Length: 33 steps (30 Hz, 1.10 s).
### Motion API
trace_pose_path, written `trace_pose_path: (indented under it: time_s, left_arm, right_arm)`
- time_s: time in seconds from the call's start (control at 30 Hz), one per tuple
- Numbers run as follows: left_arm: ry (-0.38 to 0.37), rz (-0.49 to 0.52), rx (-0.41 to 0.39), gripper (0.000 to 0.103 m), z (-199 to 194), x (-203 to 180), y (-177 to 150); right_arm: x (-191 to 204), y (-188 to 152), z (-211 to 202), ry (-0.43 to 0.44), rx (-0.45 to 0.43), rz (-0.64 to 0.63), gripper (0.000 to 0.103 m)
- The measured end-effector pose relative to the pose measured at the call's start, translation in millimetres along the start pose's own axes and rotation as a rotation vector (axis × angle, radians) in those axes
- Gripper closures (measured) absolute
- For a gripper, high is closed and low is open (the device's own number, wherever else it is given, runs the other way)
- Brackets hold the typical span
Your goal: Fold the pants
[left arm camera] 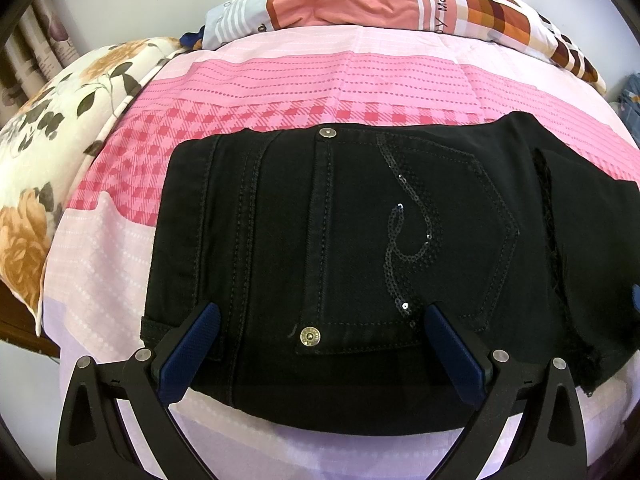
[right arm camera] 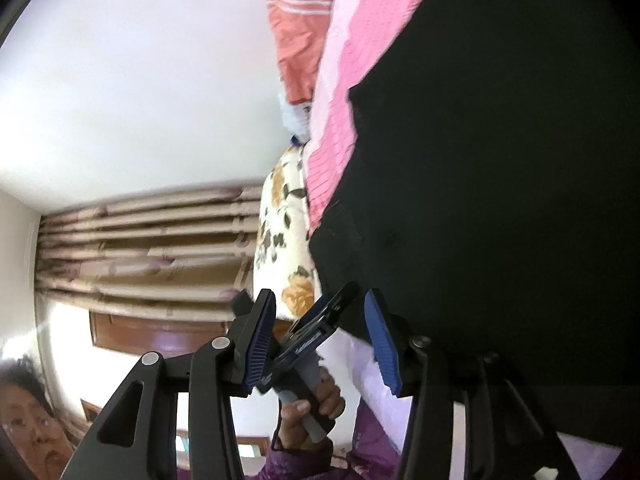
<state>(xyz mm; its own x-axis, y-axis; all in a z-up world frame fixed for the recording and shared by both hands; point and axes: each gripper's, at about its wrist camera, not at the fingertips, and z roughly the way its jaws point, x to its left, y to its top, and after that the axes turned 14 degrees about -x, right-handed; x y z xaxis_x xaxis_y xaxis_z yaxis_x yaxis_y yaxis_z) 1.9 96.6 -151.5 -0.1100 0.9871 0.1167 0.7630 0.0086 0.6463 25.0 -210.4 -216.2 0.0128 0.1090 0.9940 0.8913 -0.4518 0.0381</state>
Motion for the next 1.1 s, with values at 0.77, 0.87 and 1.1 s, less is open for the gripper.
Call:
trace_pose_path:
  time_s: [0.77, 0.87, 1.1]
  left_arm:
    - [-0.005, -0.023, -0.003, 0.002, -4, 2, 5]
    - [0.001, -0.023, -0.009, 0.002, -6, 2, 6]
    - [0.018, -0.065, -0.036, 0.002, -15, 20, 16]
  right_arm:
    - [-8, -18, 32, -0.048, 0.119, -0.048, 0.065]
    - [0, -13, 22, -0.022, 0.074, -0.052, 0.059]
    - [19, -9, -3, -0.002, -0.003, -0.075, 0.050]
